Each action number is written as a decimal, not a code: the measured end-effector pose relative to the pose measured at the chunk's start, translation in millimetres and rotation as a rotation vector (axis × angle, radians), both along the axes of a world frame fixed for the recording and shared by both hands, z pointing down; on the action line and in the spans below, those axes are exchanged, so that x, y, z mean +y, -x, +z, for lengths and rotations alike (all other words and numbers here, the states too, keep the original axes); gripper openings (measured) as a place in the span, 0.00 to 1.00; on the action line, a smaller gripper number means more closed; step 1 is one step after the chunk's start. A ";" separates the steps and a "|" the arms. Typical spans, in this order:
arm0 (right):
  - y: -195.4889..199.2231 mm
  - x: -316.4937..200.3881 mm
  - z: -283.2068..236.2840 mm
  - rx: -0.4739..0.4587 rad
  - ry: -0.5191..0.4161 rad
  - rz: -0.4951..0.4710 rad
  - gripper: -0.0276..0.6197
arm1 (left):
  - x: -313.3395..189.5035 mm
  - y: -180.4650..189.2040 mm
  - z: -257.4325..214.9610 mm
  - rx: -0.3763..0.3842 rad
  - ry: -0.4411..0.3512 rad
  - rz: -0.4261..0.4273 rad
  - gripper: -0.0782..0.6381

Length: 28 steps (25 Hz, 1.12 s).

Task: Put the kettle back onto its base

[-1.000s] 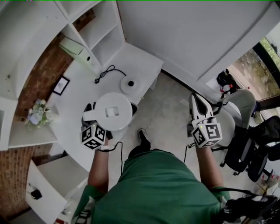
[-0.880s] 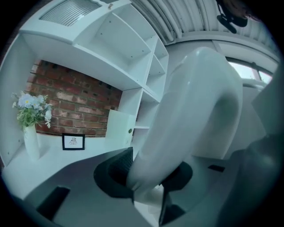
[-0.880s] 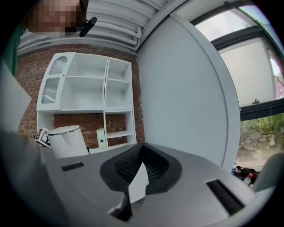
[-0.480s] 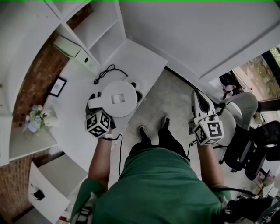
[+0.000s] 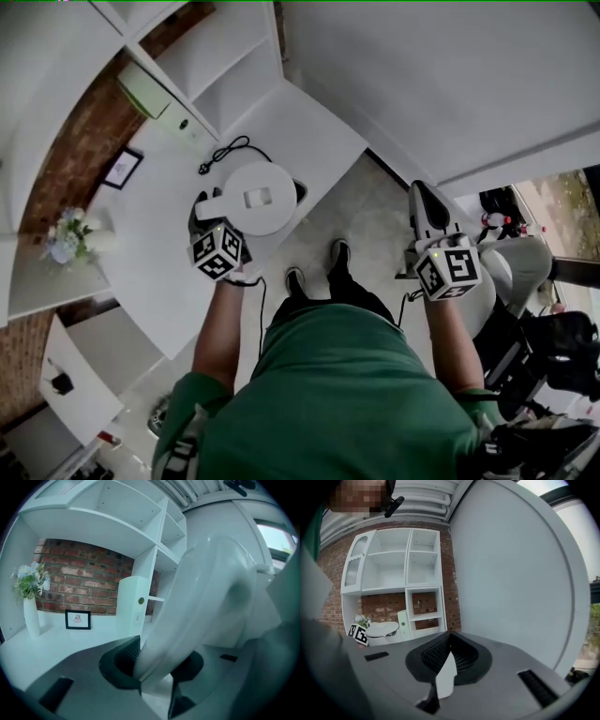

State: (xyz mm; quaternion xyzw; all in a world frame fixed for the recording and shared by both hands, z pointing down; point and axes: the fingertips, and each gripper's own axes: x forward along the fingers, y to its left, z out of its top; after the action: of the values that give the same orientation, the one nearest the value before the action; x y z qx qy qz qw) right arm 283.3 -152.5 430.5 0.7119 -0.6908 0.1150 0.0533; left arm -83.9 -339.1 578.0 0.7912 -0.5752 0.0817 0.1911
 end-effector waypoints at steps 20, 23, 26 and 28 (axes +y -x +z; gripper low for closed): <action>-39.6 -110.6 5.7 0.035 0.010 -0.316 0.08 | -2.5 -28.2 27.4 0.017 0.018 -0.234 0.31; -41.9 -115.8 10.9 0.032 0.021 -0.338 0.08 | -3.3 -32.2 31.2 0.023 0.018 -0.249 0.31; -43.9 -119.3 14.5 0.034 0.028 -0.357 0.08 | -2.7 -32.8 38.5 0.026 0.023 -0.265 0.31; -44.5 -121.4 15.0 0.037 0.028 -0.369 0.08 | -3.2 -30.7 42.0 0.029 0.023 -0.272 0.31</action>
State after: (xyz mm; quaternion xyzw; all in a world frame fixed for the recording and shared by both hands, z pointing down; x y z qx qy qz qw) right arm 327.9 -273.9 445.5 0.5744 -0.8068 0.0995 0.0961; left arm -53.2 -342.3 620.0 0.7047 -0.6734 0.0503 0.2175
